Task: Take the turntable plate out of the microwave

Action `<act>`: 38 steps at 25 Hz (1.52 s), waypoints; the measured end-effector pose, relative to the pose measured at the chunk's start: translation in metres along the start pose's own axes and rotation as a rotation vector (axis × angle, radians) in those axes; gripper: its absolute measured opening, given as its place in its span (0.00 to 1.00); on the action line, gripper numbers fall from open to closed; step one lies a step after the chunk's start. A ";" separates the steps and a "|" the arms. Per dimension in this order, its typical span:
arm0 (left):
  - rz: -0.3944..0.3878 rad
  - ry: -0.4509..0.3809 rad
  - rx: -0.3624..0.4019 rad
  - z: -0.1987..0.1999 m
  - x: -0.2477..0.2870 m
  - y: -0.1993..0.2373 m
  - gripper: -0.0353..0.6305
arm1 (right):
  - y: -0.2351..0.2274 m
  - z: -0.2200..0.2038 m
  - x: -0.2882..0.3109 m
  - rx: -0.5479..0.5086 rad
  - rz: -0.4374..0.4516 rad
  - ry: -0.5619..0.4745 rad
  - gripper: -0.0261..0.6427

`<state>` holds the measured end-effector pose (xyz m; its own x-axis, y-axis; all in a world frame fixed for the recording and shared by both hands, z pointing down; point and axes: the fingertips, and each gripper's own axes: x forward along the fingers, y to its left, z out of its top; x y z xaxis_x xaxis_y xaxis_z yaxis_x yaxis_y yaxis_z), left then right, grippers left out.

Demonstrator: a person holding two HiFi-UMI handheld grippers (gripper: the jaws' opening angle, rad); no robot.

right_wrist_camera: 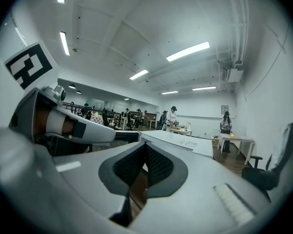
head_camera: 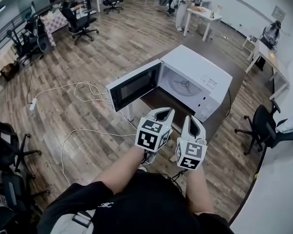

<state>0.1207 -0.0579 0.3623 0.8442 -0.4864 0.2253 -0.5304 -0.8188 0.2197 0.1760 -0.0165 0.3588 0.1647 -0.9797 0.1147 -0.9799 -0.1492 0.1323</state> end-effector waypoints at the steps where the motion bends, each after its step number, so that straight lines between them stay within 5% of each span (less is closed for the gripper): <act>1: -0.001 0.002 -0.008 0.001 0.006 0.006 0.07 | -0.001 -0.001 0.007 -0.001 -0.001 0.005 0.05; 20: 0.000 0.077 -0.084 -0.026 0.065 0.063 0.07 | -0.011 -0.050 0.086 -0.072 0.006 0.159 0.06; 28: 0.033 0.068 -0.073 -0.019 0.087 0.097 0.07 | -0.022 -0.078 0.167 -0.297 0.113 0.259 0.12; 38: 0.087 0.052 -0.135 -0.022 0.103 0.141 0.07 | -0.023 -0.162 0.269 -0.607 0.268 0.497 0.19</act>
<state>0.1311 -0.2169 0.4375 0.7911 -0.5345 0.2973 -0.6101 -0.7241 0.3217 0.2612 -0.2546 0.5464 0.1042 -0.7767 0.6212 -0.7853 0.3190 0.5306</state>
